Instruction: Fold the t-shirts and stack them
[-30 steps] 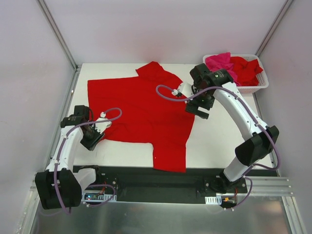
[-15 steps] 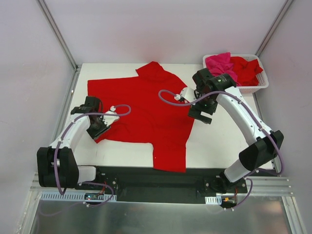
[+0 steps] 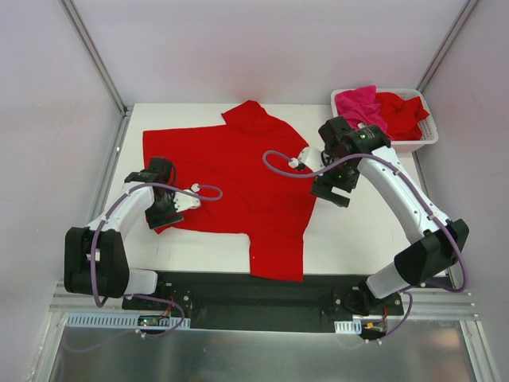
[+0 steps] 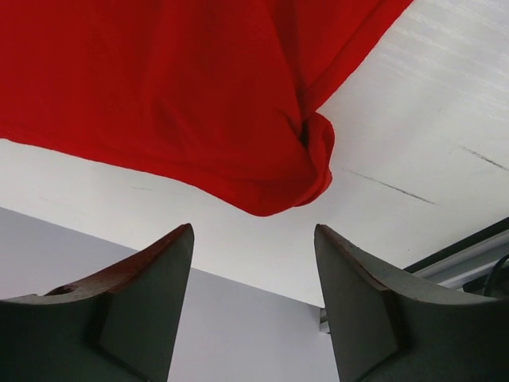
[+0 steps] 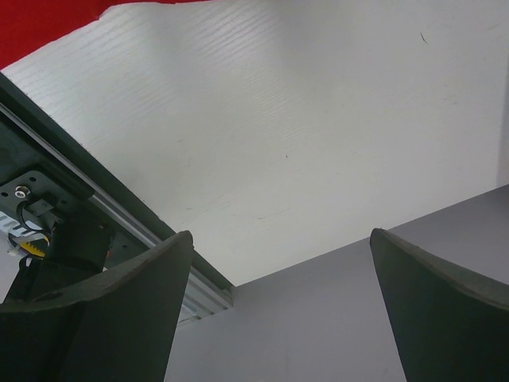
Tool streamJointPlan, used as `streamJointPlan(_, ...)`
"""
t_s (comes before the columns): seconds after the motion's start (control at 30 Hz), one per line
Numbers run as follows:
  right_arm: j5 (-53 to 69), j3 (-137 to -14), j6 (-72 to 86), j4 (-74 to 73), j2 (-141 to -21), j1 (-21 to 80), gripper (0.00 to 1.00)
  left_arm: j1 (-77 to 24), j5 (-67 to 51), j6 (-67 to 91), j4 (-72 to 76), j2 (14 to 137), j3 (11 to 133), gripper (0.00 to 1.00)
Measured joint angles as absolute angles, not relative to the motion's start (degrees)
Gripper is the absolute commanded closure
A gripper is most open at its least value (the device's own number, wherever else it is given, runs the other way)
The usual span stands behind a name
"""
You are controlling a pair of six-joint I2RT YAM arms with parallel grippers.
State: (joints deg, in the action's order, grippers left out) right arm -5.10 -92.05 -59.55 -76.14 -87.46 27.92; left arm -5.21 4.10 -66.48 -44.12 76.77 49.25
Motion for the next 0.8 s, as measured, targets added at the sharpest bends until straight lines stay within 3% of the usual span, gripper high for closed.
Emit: streamJointPlan(0.8,-5.2,-90.3,-59.4,-76.1,-86.5,27.3,0.04,-7.9,5.1,-70.1,-44.4,80.6,46.7,0.44)
